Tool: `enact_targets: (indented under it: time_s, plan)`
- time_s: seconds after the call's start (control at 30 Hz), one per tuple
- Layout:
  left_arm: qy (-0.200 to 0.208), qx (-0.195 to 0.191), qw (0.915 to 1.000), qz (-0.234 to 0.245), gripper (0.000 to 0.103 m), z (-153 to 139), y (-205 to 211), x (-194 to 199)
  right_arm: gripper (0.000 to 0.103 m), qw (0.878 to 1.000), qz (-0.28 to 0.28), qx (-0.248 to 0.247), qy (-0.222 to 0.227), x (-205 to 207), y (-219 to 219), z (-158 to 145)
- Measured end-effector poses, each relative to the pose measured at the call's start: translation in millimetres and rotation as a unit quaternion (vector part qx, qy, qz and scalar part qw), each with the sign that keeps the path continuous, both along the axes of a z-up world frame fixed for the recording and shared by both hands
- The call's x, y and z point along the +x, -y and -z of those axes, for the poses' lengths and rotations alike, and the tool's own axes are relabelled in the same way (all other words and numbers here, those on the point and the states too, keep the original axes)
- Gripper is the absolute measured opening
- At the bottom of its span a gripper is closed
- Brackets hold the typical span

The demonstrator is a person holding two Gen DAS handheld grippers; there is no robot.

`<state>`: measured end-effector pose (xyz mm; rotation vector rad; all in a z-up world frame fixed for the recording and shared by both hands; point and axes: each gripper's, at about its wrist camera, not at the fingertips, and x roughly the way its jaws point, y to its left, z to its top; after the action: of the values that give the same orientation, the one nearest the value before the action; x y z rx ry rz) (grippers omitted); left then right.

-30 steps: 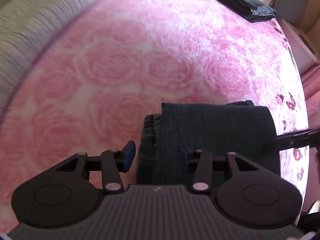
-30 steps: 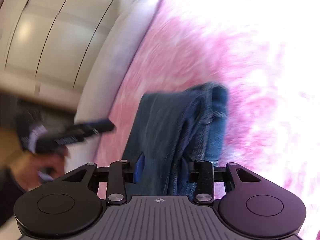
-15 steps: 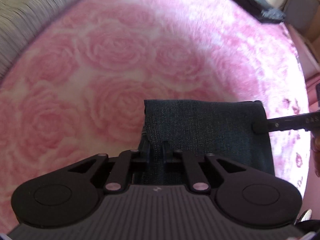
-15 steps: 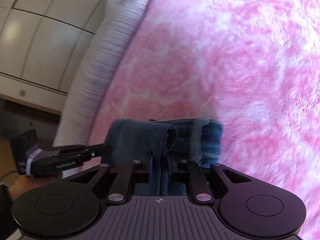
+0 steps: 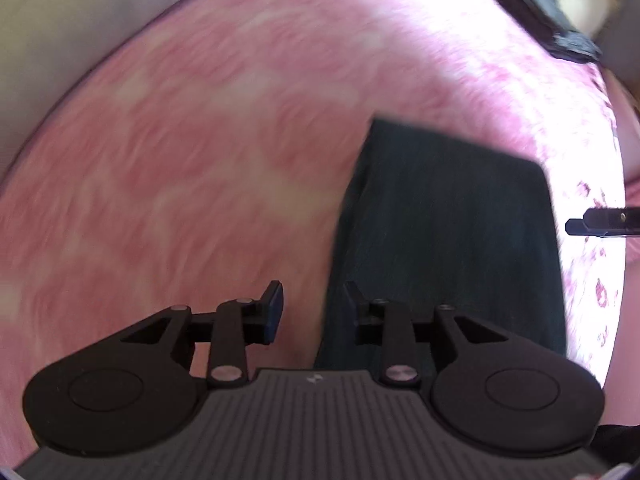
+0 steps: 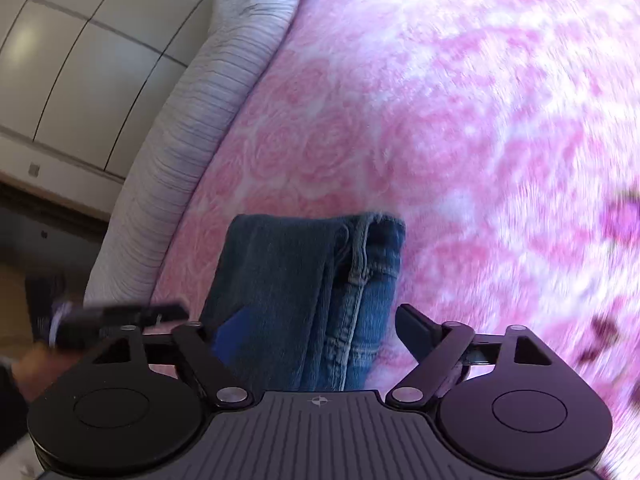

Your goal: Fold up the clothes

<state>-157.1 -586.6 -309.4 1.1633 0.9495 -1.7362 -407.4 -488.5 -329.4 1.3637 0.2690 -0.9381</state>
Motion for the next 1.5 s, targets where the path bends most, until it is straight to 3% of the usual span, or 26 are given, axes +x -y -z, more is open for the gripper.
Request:
enact_targets:
  time_s: [0.13,0.23,0.37,0.47,0.57,0.67,0.8,0.87,0.93,1.0,1.1,1.2,1.23,1.37,1.43,1.5]
  plan:
    - [-0.015,0.034,0.9975,-0.06,0.029,25.1,-37.4,33.5,0.084,0.999,-0.007,0.037,0.018,14.8,-6.0,22.7]
    - [-0.019,0.029,0.9956,-0.087,0.031,40.5,-48.0,37.0,0.083,0.998,-0.022,0.055,0.022,31.8,-4.9,42.5]
    - [0.019,0.011,0.9973,-0.069,0.032,51.9,-47.1,17.6,0.073,0.998,-0.042,0.042,-0.012,44.3,8.6,49.9]
    - [0.029,0.003,0.998,-0.056,0.031,40.6,-51.1,18.9,0.072,0.997,-0.051,0.053,-0.002,38.4,13.7,49.2]
    - [0.045,-0.029,0.9981,-0.031,0.031,16.1,-72.1,26.4,0.072,0.997,-0.059,0.051,0.001,32.0,0.6,39.4]
    - [0.081,-0.072,0.9935,0.034,0.035,-1.3,-106.0,29.0,0.073,0.997,-0.067,0.047,0.005,29.6,-24.1,28.7]
    - [0.114,-0.136,0.9735,0.144,0.044,0.9,-162.4,24.9,0.073,0.996,-0.082,0.043,0.009,44.5,-63.1,27.0]
    - [0.124,-0.173,0.9566,0.199,0.046,10.3,-190.3,20.2,0.074,0.995,-0.089,0.039,0.008,52.2,-79.1,28.8]
    - [0.14,-0.206,0.9344,0.254,0.048,21.1,-216.1,14.3,0.075,0.995,-0.096,0.034,0.008,59.9,-95.1,30.5]
    - [0.173,-0.249,0.8993,0.315,0.049,33.5,-239.7,4.7,0.076,0.994,-0.103,0.03,0.007,67.6,-111.1,32.3]
    - [0.22,-0.315,0.8356,0.393,0.051,52.5,-268.5,-9.4,0.076,0.993,-0.113,0.023,0.006,79.1,-135.2,34.9]
    - [0.262,-0.371,0.774,0.441,0.051,72.4,-280.4,-19.7,0.076,0.992,-0.122,0.016,0.008,88.5,-157.1,38.5]
    - [0.273,-0.386,0.758,0.449,0.051,78.6,-280.8,-22.2,0.076,0.993,-0.119,0.012,0.018,85.0,-158.3,42.3]
    - [0.307,-0.411,0.7254,0.459,0.051,102.0,-272.6,-34.0,0.076,0.993,-0.106,-0.003,0.058,71.0,-163.1,57.6]
    - [0.331,-0.425,0.704,0.463,0.05,115.0,-272.2,-41.1,0.076,0.992,-0.1,-0.011,0.079,64.0,-165.3,65.6]
    - [0.356,-0.435,0.6861,0.462,0.04,125.5,-273.4,-47.5,0.076,0.989,-0.098,-0.02,0.11,57.1,-166.0,75.2]
